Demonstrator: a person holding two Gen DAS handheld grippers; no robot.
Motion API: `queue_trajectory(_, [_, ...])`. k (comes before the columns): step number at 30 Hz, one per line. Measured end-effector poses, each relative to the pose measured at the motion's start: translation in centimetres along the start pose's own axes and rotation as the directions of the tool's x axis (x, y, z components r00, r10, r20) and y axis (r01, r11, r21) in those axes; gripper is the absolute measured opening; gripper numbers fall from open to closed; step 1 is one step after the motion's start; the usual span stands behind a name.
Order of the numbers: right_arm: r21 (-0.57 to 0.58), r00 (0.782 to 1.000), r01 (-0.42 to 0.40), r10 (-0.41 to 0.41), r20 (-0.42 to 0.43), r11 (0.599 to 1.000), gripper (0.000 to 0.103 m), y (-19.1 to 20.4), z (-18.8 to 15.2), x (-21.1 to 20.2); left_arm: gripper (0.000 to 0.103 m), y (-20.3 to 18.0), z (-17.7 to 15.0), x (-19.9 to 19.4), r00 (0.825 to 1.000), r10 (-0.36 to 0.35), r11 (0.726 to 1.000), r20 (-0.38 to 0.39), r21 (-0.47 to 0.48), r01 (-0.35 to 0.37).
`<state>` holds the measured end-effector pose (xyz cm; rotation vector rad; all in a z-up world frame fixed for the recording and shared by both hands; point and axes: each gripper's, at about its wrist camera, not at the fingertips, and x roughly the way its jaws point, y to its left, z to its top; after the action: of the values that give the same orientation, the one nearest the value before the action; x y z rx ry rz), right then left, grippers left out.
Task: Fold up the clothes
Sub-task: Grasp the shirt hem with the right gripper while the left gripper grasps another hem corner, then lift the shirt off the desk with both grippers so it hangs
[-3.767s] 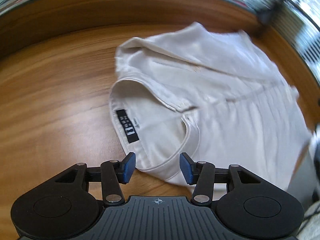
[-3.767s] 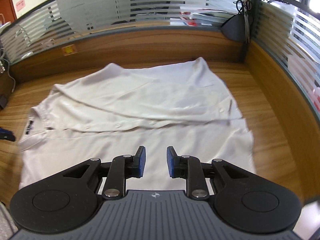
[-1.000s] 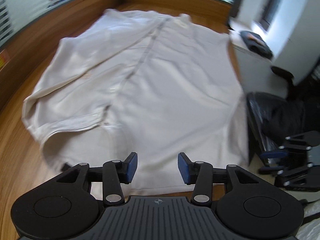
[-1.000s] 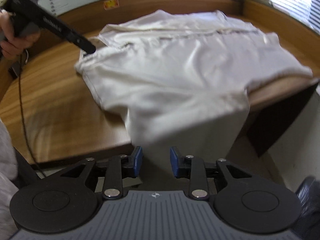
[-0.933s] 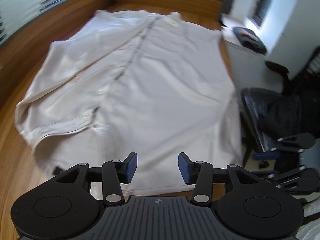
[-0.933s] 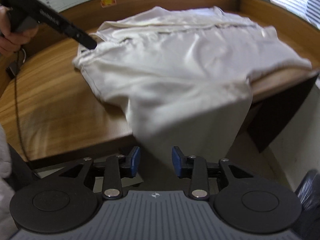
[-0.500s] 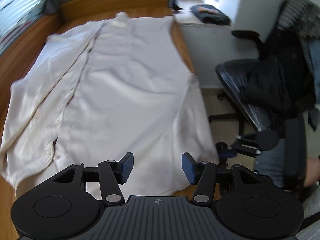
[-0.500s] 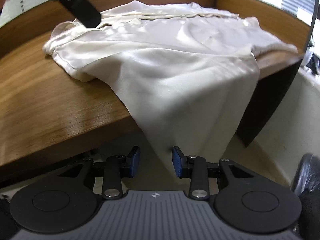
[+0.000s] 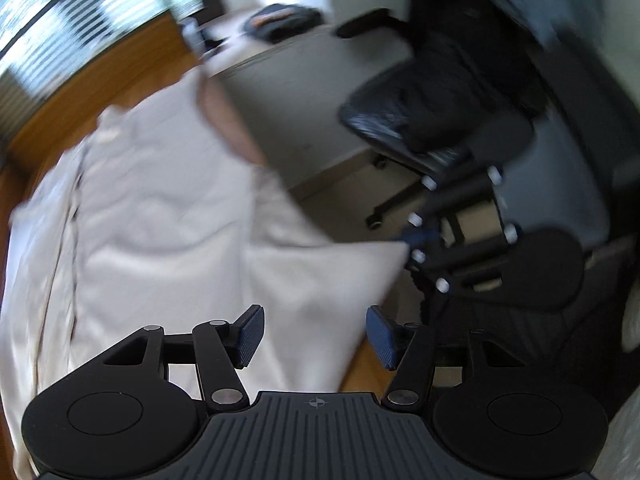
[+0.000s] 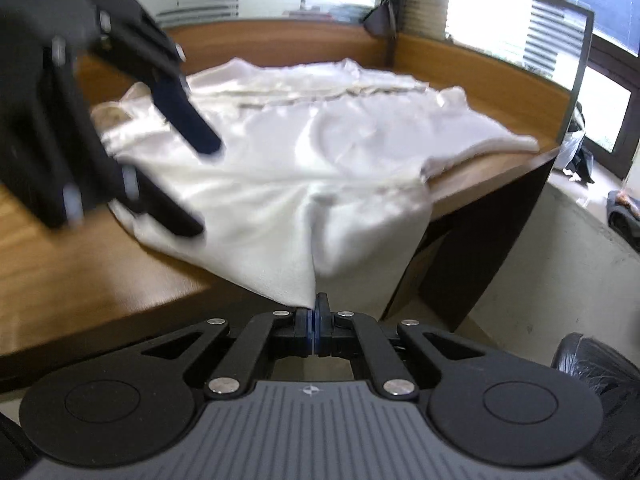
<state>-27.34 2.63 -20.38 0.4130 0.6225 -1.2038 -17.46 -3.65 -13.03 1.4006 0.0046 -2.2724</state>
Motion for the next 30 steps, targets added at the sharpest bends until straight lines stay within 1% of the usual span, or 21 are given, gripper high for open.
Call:
queue_trajectory(2, [0.004,1.000,-0.001,0.001,0.014,1.000,0.001,-0.2,0.5,-0.7,0.057,-1.4,0.1,0.3,1.000,-0.011,0.996,0.012,0.083,0.010])
queue_trajectory(3, [0.007,1.000,0.001,-0.001,0.018,1.000,0.001,-0.2,0.8,-1.1,0.054,-2.0,0.2,0.5,1.000,-0.010,0.993,0.014,0.117,0.008])
queue_trajectory(4, [0.009,1.000,0.002,-0.003,0.024,1.000,0.001,-0.1,1.1,-1.4,0.049,-2.3,0.2,0.8,1.000,-0.008,0.991,0.011,0.136,0.007])
queue_trajectory(5, [0.014,1.000,0.001,-0.001,0.030,1.000,0.001,0.0,1.3,-1.6,0.046,-2.7,0.1,1.0,1.000,-0.007,0.988,0.007,0.154,0.005])
queue_trajectory(6, [0.018,0.999,-0.001,0.001,0.036,1.000,0.001,0.0,1.5,-1.8,0.040,-3.1,0.1,1.2,1.000,-0.005,0.985,0.004,0.172,0.004])
queue_trajectory(7, [0.022,0.999,-0.003,0.002,0.043,1.000,0.001,0.1,1.7,-1.9,0.029,-3.3,0.0,1.4,1.000,0.008,0.983,0.003,0.186,-0.009])
queue_trajectory(8, [0.025,0.999,-0.004,0.002,0.048,1.000,0.001,0.2,1.9,-2.0,0.023,-3.5,-0.1,1.6,1.000,0.028,0.980,0.003,0.196,-0.028])
queue_trajectory(9, [0.026,0.999,-0.003,0.002,0.053,1.000,0.001,0.3,2.0,-2.2,0.004,-3.7,-0.2,1.7,0.999,0.048,0.977,0.003,0.206,-0.048])
queue_trajectory(11, [0.034,0.998,0.003,-0.005,0.056,0.999,0.001,0.5,2.1,-2.3,0.002,-3.6,-0.5,1.5,0.996,0.083,0.978,0.032,0.188,-0.088])
queue_trajectory(14, [0.058,0.998,0.030,-0.033,0.044,0.998,0.002,0.5,1.8,-1.7,0.002,-2.9,-0.5,0.4,0.992,0.099,0.987,0.082,0.115,-0.109])
queue_trajectory(15, [0.067,0.999,0.040,-0.042,0.031,0.997,0.005,0.5,1.5,-1.3,0.002,-2.5,-0.5,0.0,0.990,0.108,0.989,0.095,0.089,-0.116])
queue_trajectory(16, [0.076,0.998,0.051,-0.052,0.017,0.996,0.006,0.4,1.3,-0.9,0.002,-2.3,-0.6,-0.3,0.988,0.116,0.990,0.103,0.069,-0.123])
queue_trajectory(19, [0.097,0.996,0.083,-0.082,-0.019,0.992,0.006,0.3,0.7,0.6,0.002,-1.7,-0.6,-0.9,0.985,0.126,0.992,0.114,0.017,-0.129])
queue_trajectory(21, [0.090,0.994,0.108,-0.104,-0.039,0.990,0.006,0.3,0.2,1.6,0.002,-1.4,-0.6,-1.2,0.985,0.128,0.992,0.117,-0.005,-0.128])
queue_trajectory(26, [0.103,0.989,0.115,-0.104,-0.109,0.988,0.006,-0.4,-1.4,4.2,0.002,-0.5,-0.4,-1.9,0.984,0.133,0.990,0.118,-0.066,-0.126])
queue_trajectory(29, [0.103,0.986,0.108,-0.093,-0.140,0.989,0.012,-0.4,-2.3,5.6,0.002,-0.4,-0.3,-2.1,0.983,0.140,0.988,0.121,-0.077,-0.132])
queue_trajectory(30, [0.105,0.985,0.101,-0.085,-0.148,0.989,0.016,-0.3,-2.5,5.9,0.002,-0.3,-0.2,-2.2,0.983,0.140,0.988,0.119,-0.080,-0.131])
